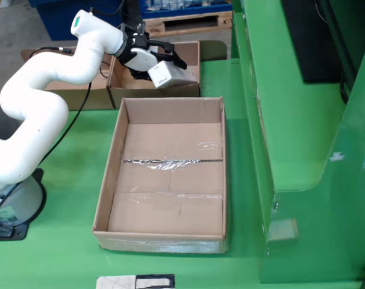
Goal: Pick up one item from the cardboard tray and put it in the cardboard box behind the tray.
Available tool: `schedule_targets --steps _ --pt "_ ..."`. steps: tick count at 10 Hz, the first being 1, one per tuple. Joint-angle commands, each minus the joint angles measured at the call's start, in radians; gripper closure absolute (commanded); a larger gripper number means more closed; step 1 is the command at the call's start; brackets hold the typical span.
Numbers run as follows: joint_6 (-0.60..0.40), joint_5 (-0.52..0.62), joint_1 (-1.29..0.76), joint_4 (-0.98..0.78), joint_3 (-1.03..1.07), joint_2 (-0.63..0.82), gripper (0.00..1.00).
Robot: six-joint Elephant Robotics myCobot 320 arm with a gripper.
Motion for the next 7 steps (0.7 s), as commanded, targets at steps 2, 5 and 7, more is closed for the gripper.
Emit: schedule_targets --steps 2,5,7 --pt "0.007 -0.010 -0.008 0.009 0.018 0.023 0.00" --pt "0.008 -0.010 -0.008 0.009 0.018 0.023 0.00" --pt "0.010 -0.010 -0.008 0.009 0.018 0.023 0.00"
